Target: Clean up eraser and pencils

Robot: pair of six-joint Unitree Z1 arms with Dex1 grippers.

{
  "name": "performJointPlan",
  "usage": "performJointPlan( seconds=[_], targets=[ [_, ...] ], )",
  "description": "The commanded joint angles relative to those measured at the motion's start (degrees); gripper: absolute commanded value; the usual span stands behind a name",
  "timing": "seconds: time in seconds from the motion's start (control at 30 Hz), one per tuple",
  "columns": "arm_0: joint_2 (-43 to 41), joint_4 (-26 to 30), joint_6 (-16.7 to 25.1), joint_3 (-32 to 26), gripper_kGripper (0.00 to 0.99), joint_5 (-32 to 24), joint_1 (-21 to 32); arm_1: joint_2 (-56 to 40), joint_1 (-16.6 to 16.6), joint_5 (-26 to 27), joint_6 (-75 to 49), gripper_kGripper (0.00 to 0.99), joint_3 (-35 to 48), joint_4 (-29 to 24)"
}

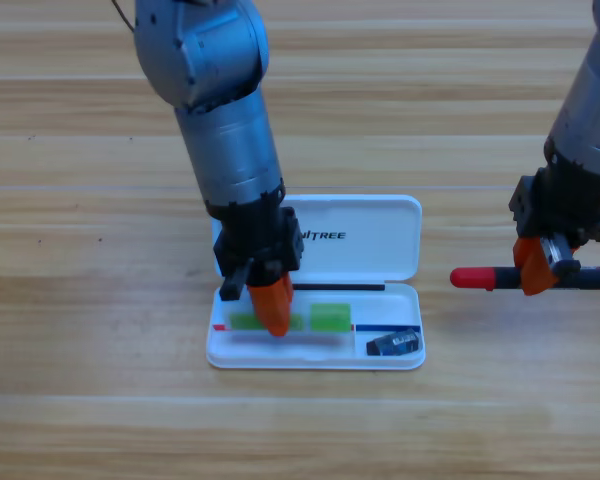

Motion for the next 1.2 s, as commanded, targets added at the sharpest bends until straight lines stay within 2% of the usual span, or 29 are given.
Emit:
performJointPlan(
  seconds=[0.03, 0.63, 0.8, 0.83, 0.87, 0.9, 0.93, 1.2],
  targets=[
    [3.72, -0.60, -0.04, 0.05, 0.000, 0.83, -0.98, 1.69, 2.39, 0.93, 0.84, 0.000, -0.51, 0.73],
    [4.43, -0.78, -0.48, 0.05, 0.000, 1.71, -0.98, 2.22, 2.92, 0.58, 1.54, 0.000, -0.95, 0.73],
    [4.34, -0.69, -1.71, 0.05, 0.000, 1.71, -0.98, 2.39, 3.01, 0.40, 1.63, 0.000, -1.04, 0.73],
    [4.34, -0.69, -1.80, 0.14, 0.253, 1.71, -0.98, 2.39, 3.01, 0.40, 1.63, 0.000, -1.04, 0.73],
    [4.34, -0.60, -1.89, 0.14, 0.647, 1.71, -0.98, 2.39, 3.01, 0.40, 1.63, 0.000, -1.13, 0.73],
    [4.34, -0.51, -1.98, 0.14, 0.927, 1.71, -0.98, 2.48, 3.01, 0.40, 1.63, 0.000, -1.13, 0.73],
    [4.34, -0.51, -2.24, 0.14, 0.988, 1.80, -0.98, 2.48, 3.01, 0.40, 1.63, 0.000, -1.13, 0.73],
    [4.25, -0.34, -3.82, -0.03, 0.990, 2.15, -1.07, 2.66, 3.54, 0.40, 1.80, 0.000, -1.66, 0.73]
  ],
)
